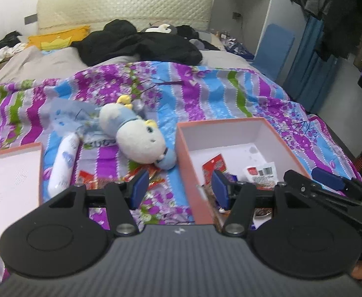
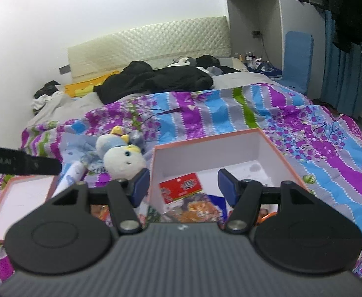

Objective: Organize snacks
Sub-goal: 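Withdraw both open tools from the box back toward the snack pile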

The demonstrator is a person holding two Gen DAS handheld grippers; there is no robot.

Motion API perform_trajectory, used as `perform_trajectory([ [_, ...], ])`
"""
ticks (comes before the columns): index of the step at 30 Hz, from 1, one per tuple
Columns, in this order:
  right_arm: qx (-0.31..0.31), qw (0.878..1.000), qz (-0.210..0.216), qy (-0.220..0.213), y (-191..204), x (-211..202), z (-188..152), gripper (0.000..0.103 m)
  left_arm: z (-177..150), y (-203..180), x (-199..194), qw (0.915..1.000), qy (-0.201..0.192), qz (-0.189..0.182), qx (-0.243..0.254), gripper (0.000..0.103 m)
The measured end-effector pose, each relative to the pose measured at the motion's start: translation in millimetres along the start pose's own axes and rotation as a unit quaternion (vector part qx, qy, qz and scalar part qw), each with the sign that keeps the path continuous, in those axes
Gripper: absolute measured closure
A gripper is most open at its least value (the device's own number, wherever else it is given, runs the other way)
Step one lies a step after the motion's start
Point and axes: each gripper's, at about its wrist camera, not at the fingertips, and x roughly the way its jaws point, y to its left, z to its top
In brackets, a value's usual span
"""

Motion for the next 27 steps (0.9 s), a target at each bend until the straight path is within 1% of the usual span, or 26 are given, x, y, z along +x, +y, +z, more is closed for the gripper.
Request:
perform_trajectory([
  [5, 0.001, 1.0, 0.021, 0.004, 20.4, -11.3, -10.0, 0.04, -18.2, 20.0, -16.0, 0.9998, -0.002, 0.007, -0.018, 0.041],
  [9, -0.016, 0.999, 0.04, 0.017, 42.0, -13.7, -16.8, 0.04, -32.4, 29.2, -35.0, 0.9994, -0.008, 0.022, -0.026, 0.041],
  [11, -0.025, 0.998, 0.052, 0.024, 53.0, -13.2, -20.3, 0.04, -38.5, 31.3, -43.5, 0.9993, -0.003, 0.032, -0.019, 0.036],
  [12, -0.031, 0.998, 0.057, 0.027, 57.9, -12.7, -22.0, 0.04, -41.1, 33.0, -47.4, 0.9992, 0.001, 0.035, -0.018, 0.035],
  [14, -0.042, 0.996, 0.067, 0.035, 67.6, -8.8, -25.7, 0.04, -44.7, 34.6, -54.9, 0.999, 0.006, 0.045, -0.001, 0.034],
  [16, -0.045, 0.995, 0.078, 0.044, 75.6, -3.3, -29.6, 0.04, -49.5, 35.2, -64.9, 0.998, 0.007, 0.061, 0.016, 0.03],
  [18, -0.047, 0.994, 0.086, 0.053, 81.4, 3.8, -33.2, 0.04, -52.0, 35.9, -73.8, 0.9974, 0.01, 0.069, 0.02, 0.026],
  [22, -0.058, 0.991, 0.091, 0.074, 90.5, 17.6, -41.2, 0.04, -48.9, 33.4, -91.4, 0.9957, 0.031, 0.082, 0.031, 0.022],
  [23, -0.065, 0.99, 0.091, 0.08, 92.9, 21.4, -43.5, 0.04, -47.1, 31.5, -96.3, 0.9955, 0.035, 0.081, 0.032, 0.02],
  [25, -0.08, 0.989, 0.085, 0.088, 96.9, 26.7, -46.8, 0.04, -41.4, 23.1, -103.6, 0.9947, 0.039, 0.078, 0.054, 0.017],
  [27, -0.084, 0.989, 0.079, 0.097, 99.4, 33.5, -48.3, 0.04, -36.6, 15.1, -110.3, 0.9942, 0.037, 0.076, 0.065, 0.01],
])
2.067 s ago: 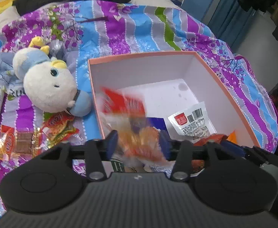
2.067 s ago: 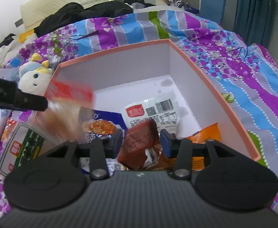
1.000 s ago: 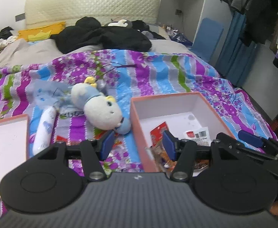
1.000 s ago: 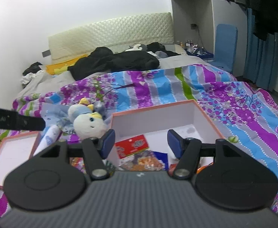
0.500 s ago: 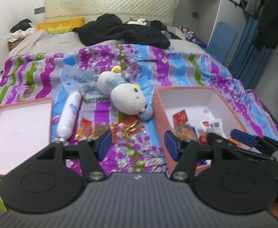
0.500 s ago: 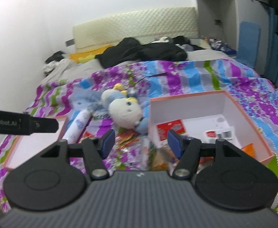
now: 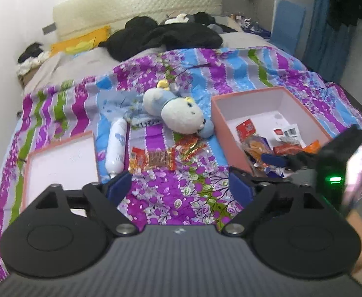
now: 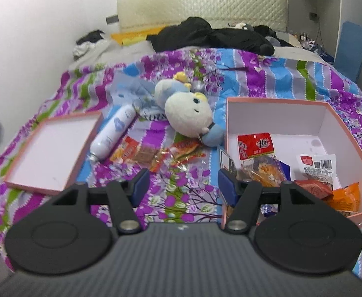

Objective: Organize snacks
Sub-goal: 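Withdraw both open tools from the box back toward the snack pile, then lower both open tools onto the small snack packets beside the plush toy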

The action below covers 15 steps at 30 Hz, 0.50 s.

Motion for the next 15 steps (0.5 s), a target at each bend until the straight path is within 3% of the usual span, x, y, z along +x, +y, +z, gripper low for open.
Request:
perform_trajectory([
  [5, 0.003, 1.0, -0.015, 0.016, 0.0, 17.0, 2.7, 0.04, 15.8, -7.8, 1.0, 0.9983, 0.049, -0.023, -0.021, 0.009],
  [12, 0.014, 0.999, -0.031, 0.028, -9.2, 34.6, 9.1, 0.04, 20.3, -13.9, 18.3, 0.9975, 0.07, -0.001, -0.008, 0.009],
  [15, 0.008, 0.999, -0.032, 0.031, -7.9, 41.5, 11.9, 0.04, 21.1, -7.1, 38.1, 0.9933, 0.113, -0.013, -0.019, 0.009],
])
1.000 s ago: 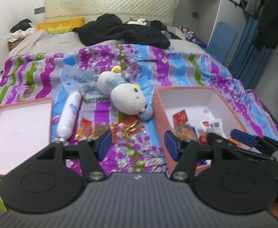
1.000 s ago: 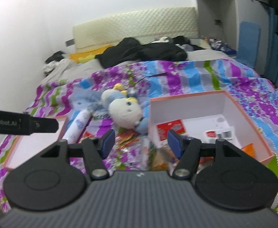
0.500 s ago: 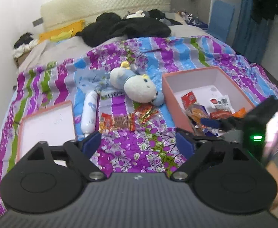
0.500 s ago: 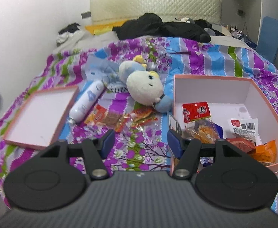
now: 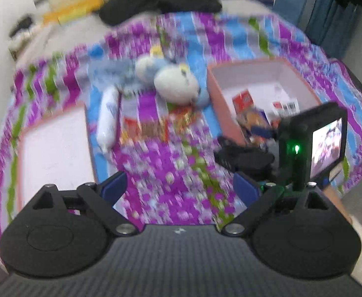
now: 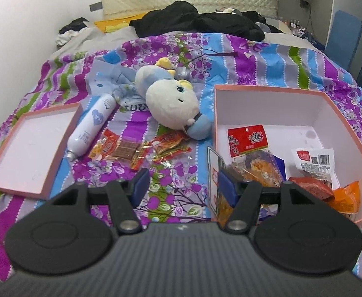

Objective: Organize snacks
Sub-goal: 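Lower both open tools onto the small snack packets beside the plush toy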

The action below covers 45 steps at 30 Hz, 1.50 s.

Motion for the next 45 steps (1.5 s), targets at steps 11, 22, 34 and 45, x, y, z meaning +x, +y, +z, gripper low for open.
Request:
perform_trajectory([
  [11, -0.061, 0.996, 0.053, 0.023, 45.4, 29.7, 13.2, 0.04, 32.3, 60.2, 30.1, 0.9917, 0.043, -0.012, -0.12, 0.009],
  [22, -0.064, 0.996, 0.061, 0.028, 61.8, 72.3, 11.1, 0.04, 58.4, 93.2, 74.4, 0.9888, 0.036, 0.017, -0.144, 0.009],
  [34, -0.045, 0.999, 0.028, 0.008, 50.6, 144.5, -2.9, 0.04, 83.8, 166.9, 195.9, 0.9839, 0.038, 0.01, -0.174, 0.009],
  [45, -0.064, 0.998, -0.021, -0.005, 42.1, 214.4, 3.9, 0.023, 94.6, 168.3, 338.5, 0.9906, 0.047, -0.057, -0.115, 0.009],
])
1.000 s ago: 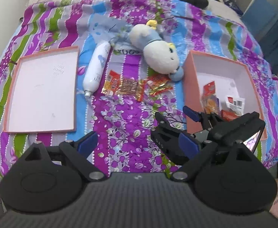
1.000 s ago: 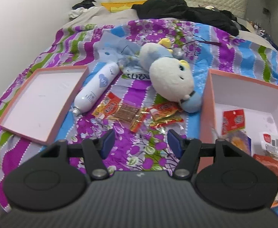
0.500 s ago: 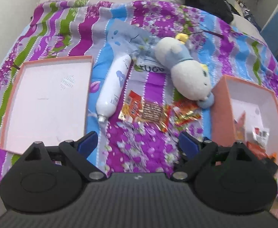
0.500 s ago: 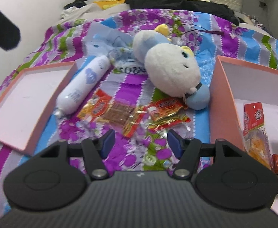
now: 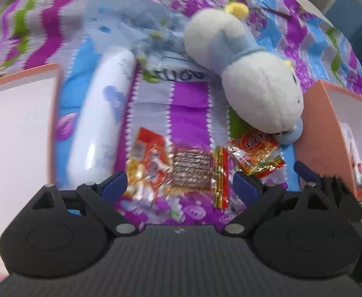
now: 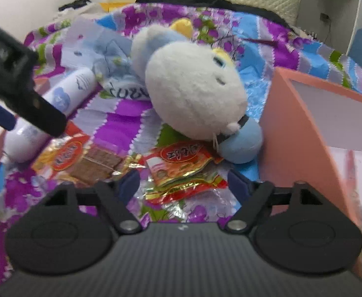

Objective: Organize snacks
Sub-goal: 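Lower both open tools onto the small snack packets beside the plush toy, then grasp the brown strip snack packet with left tool while right grasps the red packet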

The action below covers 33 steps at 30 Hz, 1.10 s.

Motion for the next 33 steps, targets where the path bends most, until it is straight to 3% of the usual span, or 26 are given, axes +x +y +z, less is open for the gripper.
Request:
perform_trajectory([
  [5, -0.029, 0.999, -0.036, 0.006, 2.8, 30.3, -6.1, 0.023, -1.6, -0.3, 51.5, 0.9991, 0.007, -0.007, 0.042, 0.009],
  [11, -0.003, 1.0, -0.008, 0.002, -4.6, 41.4, -11.3, 0.02, -0.4, 7.2, 82.6, 0.998, -0.001, 0.018, 0.061, 0.005],
  [14, 0.007, 1.0, 0.009, 0.012, -7.8, 45.4, -10.2, 0.02, 1.9, 2.0, 85.0, 0.997, 0.006, -0.009, 0.076, 0.005],
  [16, 0.008, 1.0, 0.019, 0.018, -9.0, 47.4, -10.1, 0.023, 0.3, -5.1, 88.2, 0.9959, 0.016, -0.019, 0.087, 0.005],
  [18, -0.004, 0.999, 0.026, 0.02, -6.9, 46.6, -10.9, 0.031, -2.6, -14.2, 93.5, 0.9935, 0.017, 0.006, 0.112, 0.005],
  [22, -0.017, 0.999, 0.035, 0.022, -3.1, 41.4, -14.0, 0.045, -0.7, -16.1, 99.9, 0.9945, 0.017, 0.019, 0.102, 0.006],
  [25, -0.013, 0.999, 0.032, 0.024, -2.4, 38.5, -14.3, 0.051, 0.4, -16.6, 101.4, 0.9946, 0.018, 0.022, 0.1, 0.01],
  [28, -0.006, 0.999, 0.032, 0.024, -3.2, 34.0, -15.8, 0.054, -1.4, -21.0, 97.3, 0.9942, 0.015, 0.02, 0.104, 0.023],
  [30, 0.004, 0.999, 0.034, 0.028, -5.2, 29.3, -15.4, 0.054, -3.4, -26.6, 93.9, 0.9943, 0.011, 0.015, 0.105, 0.038],
  [33, 0.0, 0.999, 0.031, 0.028, -4.5, 19.5, -16.3, 0.054, -8.1, -32.5, 88.4, 0.9938, 0.001, 0.029, 0.107, 0.045],
])
